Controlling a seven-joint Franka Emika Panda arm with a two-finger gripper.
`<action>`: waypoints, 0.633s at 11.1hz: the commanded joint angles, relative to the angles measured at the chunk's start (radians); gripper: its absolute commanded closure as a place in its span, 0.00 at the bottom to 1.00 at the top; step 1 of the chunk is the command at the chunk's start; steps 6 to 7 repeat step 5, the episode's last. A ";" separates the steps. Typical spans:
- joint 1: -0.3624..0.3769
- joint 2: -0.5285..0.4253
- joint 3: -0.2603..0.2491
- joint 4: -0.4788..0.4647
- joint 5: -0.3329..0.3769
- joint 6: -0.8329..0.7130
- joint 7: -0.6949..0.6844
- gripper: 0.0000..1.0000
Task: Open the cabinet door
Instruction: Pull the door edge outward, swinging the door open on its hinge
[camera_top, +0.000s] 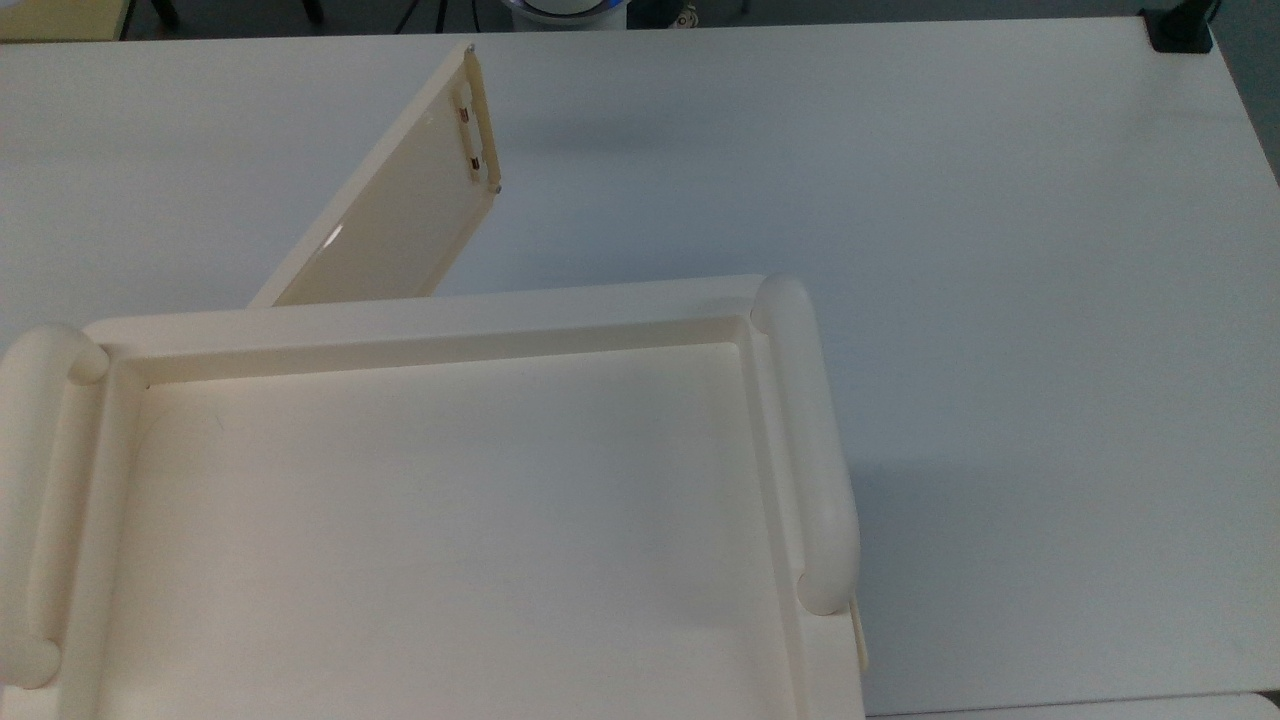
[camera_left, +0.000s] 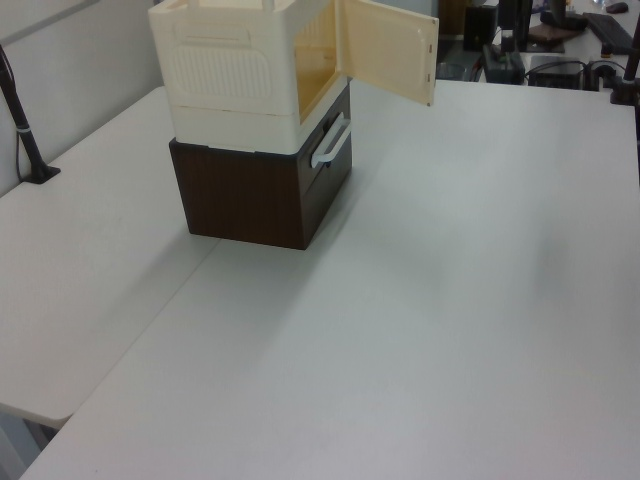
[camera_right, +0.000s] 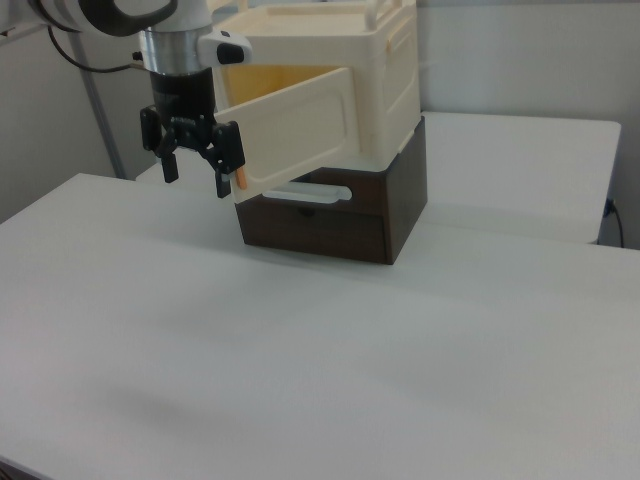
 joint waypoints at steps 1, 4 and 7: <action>-0.033 -0.028 0.025 -0.030 -0.010 0.009 0.029 0.00; -0.033 -0.027 0.025 -0.030 -0.008 0.034 0.036 0.00; -0.033 -0.025 0.025 -0.030 -0.008 0.034 0.036 0.00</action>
